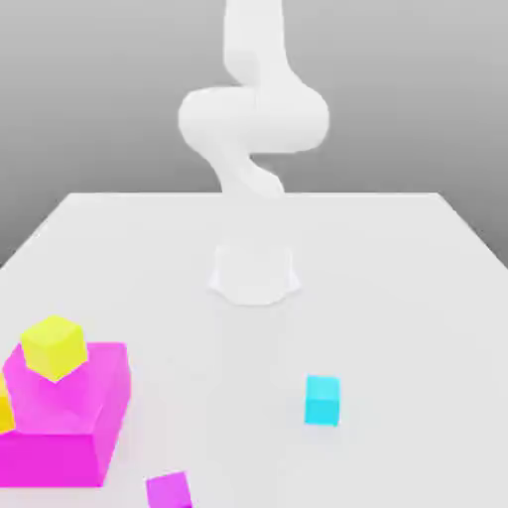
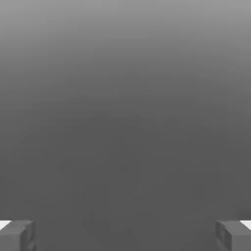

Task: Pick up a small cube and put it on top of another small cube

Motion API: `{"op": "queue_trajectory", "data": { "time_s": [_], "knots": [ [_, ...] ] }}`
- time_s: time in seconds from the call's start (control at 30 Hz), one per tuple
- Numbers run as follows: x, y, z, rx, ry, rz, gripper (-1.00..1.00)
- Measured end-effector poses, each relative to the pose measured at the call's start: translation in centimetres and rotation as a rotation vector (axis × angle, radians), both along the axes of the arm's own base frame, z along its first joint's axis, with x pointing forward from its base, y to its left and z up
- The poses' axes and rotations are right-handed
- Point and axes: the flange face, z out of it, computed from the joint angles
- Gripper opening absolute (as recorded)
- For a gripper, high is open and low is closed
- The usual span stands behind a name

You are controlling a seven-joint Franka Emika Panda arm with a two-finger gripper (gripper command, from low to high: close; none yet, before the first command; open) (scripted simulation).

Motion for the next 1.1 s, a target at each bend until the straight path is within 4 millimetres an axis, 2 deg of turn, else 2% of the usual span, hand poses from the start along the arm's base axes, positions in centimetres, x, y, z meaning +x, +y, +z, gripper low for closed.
{"op": "queue_trajectory", "data": {
  "time_s": [0.13,0.2,0.3,0.43,0.53,0.63,0.7,0.87,0.9,1.1],
  "knots": [
    [4.1,2.2,-9.9,0.030,0.146,-0.011,0.00],
    [5.1,3.3,-14.9,0.041,0.218,-0.018,0.00],
    [5.6,4.9,-22.4,0.051,0.326,-0.031,0.00],
    [4.0,6.8,-32.5,0.054,0.476,-0.056,0.00],
    [1.2,7.9,-39.7,0.046,0.592,-0.078,0.00],
    [-2.4,8.4,-45.5,0.032,0.693,-0.100,0.00],
    [-3.2,8.5,-47.8,0.028,0.715,-0.106,0.00],
    [-3.5,8.6,-52.4,0.029,0.723,-0.108,0.00],
    [-3.6,8.6,-53.2,0.028,0.723,-0.108,-1.00],
    [-3.6,8.6,-53.5,0.028,0.722,-0.107,-1.00]
  ]
}}
